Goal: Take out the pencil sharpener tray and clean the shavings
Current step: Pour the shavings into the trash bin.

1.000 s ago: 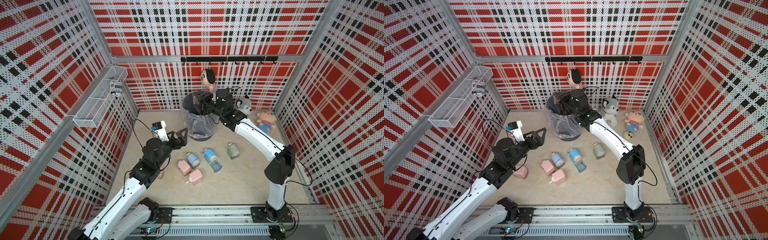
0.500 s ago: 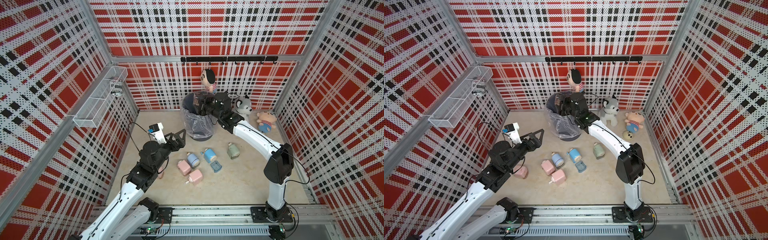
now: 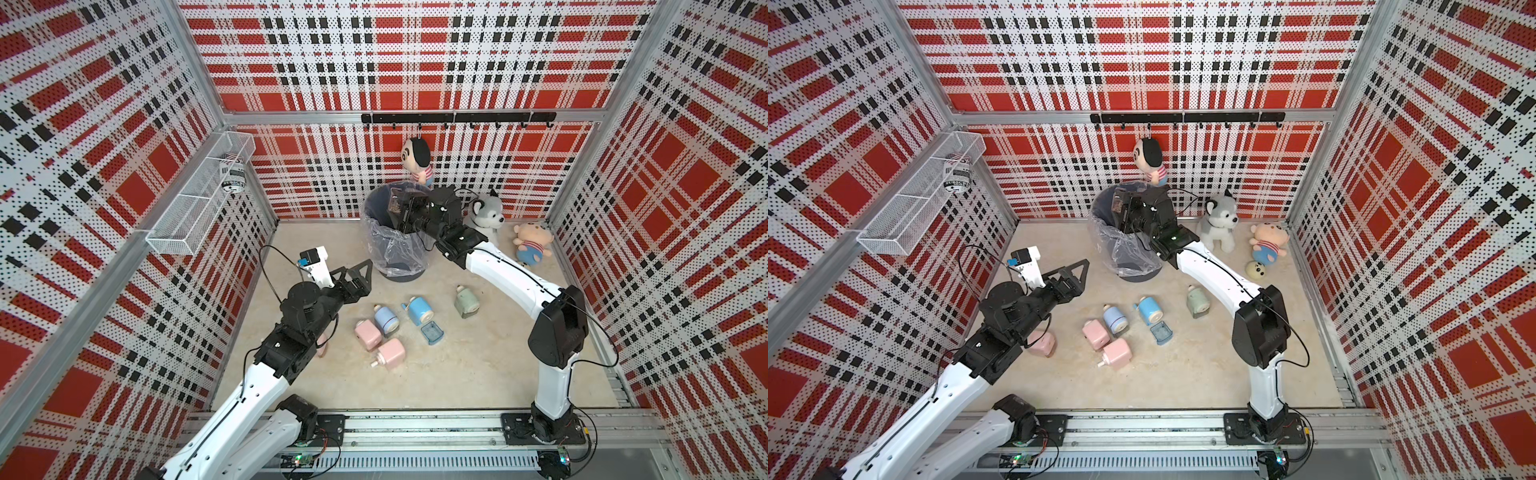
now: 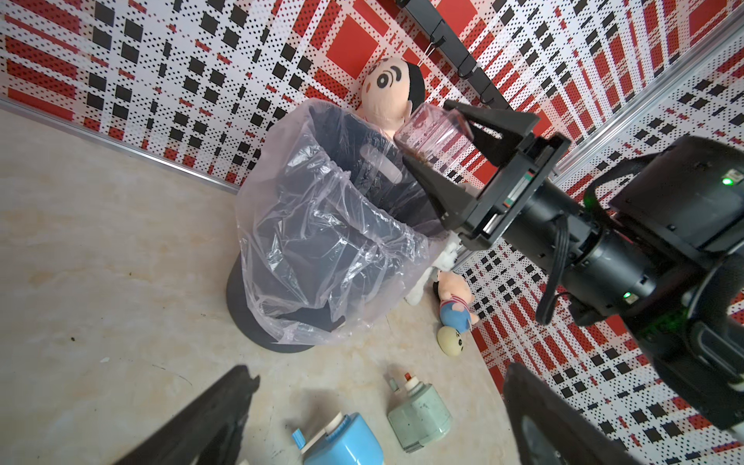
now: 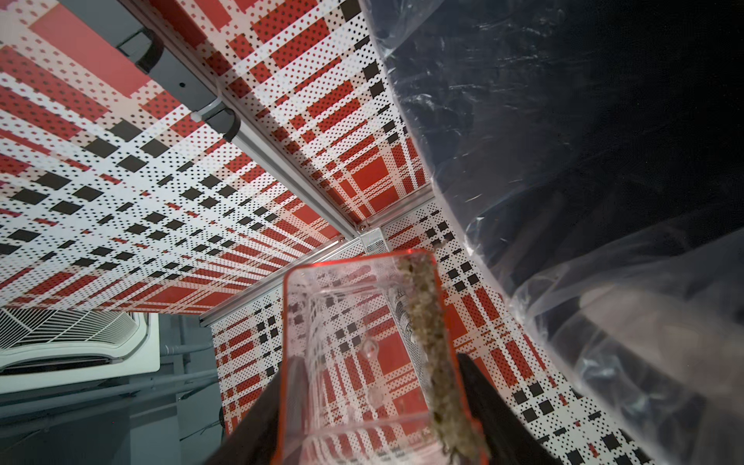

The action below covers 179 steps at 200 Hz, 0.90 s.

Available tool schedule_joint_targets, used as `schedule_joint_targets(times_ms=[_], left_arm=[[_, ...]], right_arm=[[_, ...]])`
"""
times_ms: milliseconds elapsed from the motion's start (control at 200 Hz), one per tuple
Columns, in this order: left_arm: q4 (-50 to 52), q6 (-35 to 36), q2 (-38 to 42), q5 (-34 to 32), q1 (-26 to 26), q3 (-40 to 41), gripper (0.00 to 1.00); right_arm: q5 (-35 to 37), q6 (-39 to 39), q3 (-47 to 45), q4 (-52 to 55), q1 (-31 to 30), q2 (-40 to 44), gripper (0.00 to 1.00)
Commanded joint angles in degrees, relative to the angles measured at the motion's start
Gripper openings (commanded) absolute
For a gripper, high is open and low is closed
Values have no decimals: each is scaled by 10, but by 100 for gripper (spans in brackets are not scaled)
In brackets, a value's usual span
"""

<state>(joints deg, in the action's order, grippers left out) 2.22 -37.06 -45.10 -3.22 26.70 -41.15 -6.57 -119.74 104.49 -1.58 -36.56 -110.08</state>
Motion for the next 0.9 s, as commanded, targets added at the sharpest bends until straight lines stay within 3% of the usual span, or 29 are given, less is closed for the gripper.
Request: schedule_joint_targets(times_ms=[0, 230, 711, 892], left_arm=[[-9, -2, -2, 5, -3, 9, 98], [-8, -3, 2, 3, -3, 13, 98], [-7, -4, 6, 3, -2, 13, 98], [-9, -4, 4, 4, -2, 15, 98]], right_arm=[[9, -43, -31, -16, 4, 40, 53], [12, -68, -156, -72, 11, 68, 53], [0, -40, -32, -13, 14, 45, 53], [7, -41, -67, -30, 14, 61, 54]])
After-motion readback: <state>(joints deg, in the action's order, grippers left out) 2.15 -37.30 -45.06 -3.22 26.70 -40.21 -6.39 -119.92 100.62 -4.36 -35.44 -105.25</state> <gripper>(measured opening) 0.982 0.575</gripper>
